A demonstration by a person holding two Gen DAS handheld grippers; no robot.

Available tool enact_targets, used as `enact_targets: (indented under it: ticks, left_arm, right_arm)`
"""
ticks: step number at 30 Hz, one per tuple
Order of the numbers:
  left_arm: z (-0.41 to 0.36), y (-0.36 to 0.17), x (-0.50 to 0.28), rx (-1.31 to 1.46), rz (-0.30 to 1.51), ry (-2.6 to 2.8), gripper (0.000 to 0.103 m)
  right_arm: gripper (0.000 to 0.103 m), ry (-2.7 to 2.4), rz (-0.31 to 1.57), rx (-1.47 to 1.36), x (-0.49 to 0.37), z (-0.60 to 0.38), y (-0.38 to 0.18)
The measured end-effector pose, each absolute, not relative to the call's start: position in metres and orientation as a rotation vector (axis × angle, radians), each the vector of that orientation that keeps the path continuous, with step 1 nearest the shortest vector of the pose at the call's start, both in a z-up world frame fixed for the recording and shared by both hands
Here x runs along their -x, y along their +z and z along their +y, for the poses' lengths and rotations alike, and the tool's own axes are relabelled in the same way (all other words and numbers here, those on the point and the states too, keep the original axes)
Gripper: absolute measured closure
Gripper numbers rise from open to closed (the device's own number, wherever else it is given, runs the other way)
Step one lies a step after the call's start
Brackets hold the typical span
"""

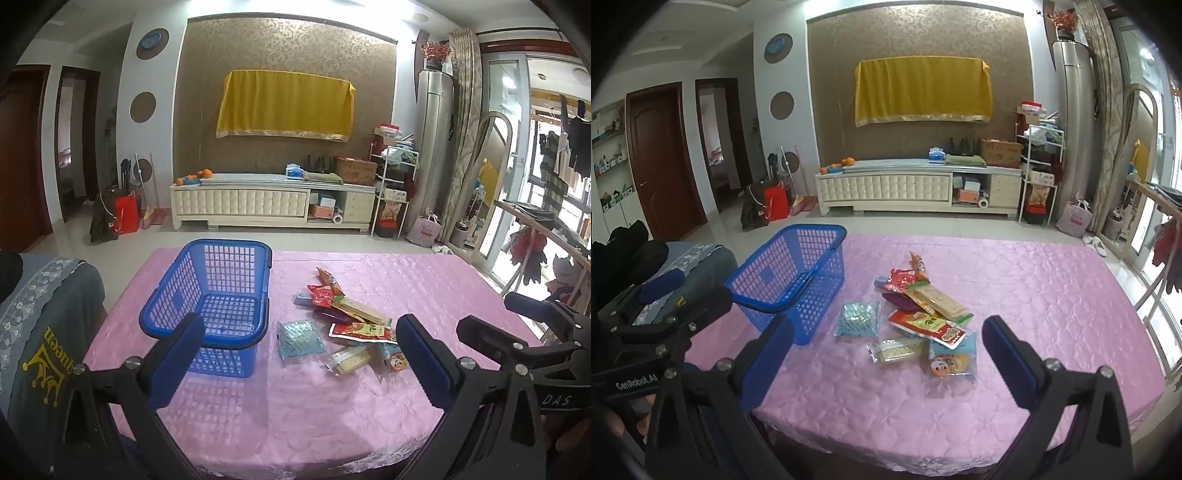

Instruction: Organize snacks

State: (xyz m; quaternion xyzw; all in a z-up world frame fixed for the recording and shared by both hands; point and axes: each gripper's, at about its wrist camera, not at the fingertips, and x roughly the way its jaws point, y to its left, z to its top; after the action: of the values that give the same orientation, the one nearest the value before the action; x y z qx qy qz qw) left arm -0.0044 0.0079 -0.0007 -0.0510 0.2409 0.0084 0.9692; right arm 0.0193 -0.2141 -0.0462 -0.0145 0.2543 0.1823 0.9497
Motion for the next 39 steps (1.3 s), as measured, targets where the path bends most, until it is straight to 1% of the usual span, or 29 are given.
enact_targets:
  ticks: [39]
  left_arm:
    - [0.0074,-0.0022,0.0049,0.105,0.518,0.007,0.0]
  right_arm:
    - [0.0,0.359,0.514,0.032,-0.0163,-0.2131,-0.0461]
